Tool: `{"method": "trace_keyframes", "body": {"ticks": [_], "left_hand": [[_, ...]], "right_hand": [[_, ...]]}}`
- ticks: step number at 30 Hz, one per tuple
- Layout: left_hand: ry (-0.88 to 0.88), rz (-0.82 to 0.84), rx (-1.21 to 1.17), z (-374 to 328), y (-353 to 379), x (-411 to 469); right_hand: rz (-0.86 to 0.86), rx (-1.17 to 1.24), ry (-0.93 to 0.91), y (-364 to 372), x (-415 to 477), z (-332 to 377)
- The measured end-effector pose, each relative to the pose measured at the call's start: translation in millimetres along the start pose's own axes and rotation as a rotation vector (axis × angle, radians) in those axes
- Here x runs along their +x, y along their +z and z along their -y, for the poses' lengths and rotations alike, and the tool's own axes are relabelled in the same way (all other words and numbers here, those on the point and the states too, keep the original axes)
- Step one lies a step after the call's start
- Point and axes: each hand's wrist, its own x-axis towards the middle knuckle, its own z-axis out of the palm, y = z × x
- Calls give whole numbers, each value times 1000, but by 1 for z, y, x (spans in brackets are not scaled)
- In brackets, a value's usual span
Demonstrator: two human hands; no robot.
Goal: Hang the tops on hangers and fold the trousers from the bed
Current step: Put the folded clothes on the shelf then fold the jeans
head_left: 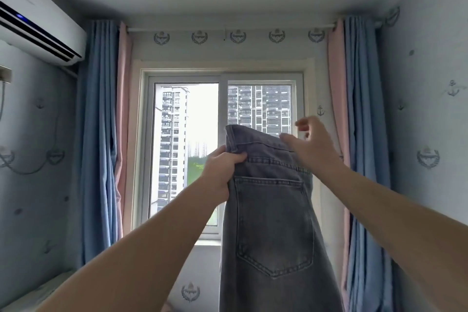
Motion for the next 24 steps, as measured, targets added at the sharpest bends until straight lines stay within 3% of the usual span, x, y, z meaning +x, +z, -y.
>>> {"method": "trace_keyframes", "body": {"ticks": [2,6,8,10,15,20,24], "left_hand": [[4,50,20,-12,-8,0],[22,98,51,-38,-30,0],[17,104,70,-49,-45,0],[16,95,110,-61,-63,-1],[67,-6,209,-93,-115,-8],[320,-190,393,-121,-148,-14],[501,-213,554,-143,-176,-20]], "right_hand": [[113,94,180,2,-10,-26],[680,658,660,7,-30,-50],[827,775,699,12,-38,-48],[798,782,685,23,-40,-35],[454,670,560,50,-28,21],[318,573,449,76,-35,82],[194,559,405,89,-48,125]]}}
